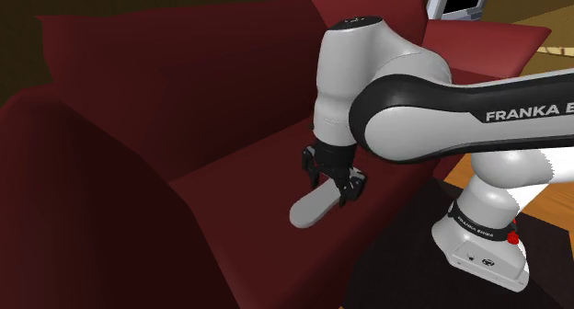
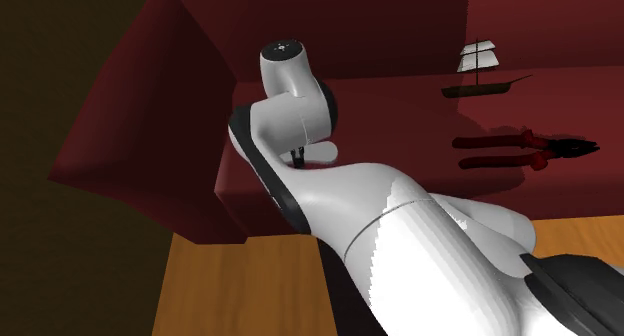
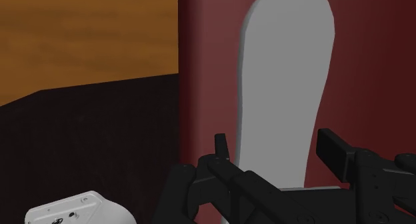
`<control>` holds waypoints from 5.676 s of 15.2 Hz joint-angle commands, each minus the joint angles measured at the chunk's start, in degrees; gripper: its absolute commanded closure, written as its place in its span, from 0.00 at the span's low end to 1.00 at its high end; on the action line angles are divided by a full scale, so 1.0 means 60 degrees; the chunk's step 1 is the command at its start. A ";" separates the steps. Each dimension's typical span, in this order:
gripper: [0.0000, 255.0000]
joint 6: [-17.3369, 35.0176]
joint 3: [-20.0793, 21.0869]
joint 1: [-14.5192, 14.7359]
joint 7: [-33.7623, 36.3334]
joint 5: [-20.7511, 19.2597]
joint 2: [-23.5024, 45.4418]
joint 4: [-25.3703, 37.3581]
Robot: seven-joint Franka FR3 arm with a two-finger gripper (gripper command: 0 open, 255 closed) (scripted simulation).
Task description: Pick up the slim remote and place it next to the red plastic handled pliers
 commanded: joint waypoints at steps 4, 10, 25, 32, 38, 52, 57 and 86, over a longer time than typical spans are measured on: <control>1.00 -0.0655 -0.0562 0.0122 0.0074 -0.0337 -0.0166 0.0378; 1.00 -0.1358 -0.1093 0.0146 0.0153 -0.0706 -0.0244 0.0915; 1.00 -0.1824 -0.4587 0.0609 -0.2725 -0.2304 -0.1952 -0.1752; 1.00 -0.1696 -0.6317 -0.0107 -0.4466 -0.3623 -0.2294 -0.2566; 1.00 -0.1274 -0.7749 -0.1082 -0.6008 -0.4857 -0.1954 -0.2789; 1.00 0.0390 -1.0582 -0.3165 -0.9139 -0.7185 0.1083 -0.1495; 1.00 0.0869 -1.1395 -0.3573 -1.0077 -0.7603 0.2570 -0.0468; 1.00 -0.0970 -1.3812 -0.5887 -1.5165 -0.5170 1.2925 1.1372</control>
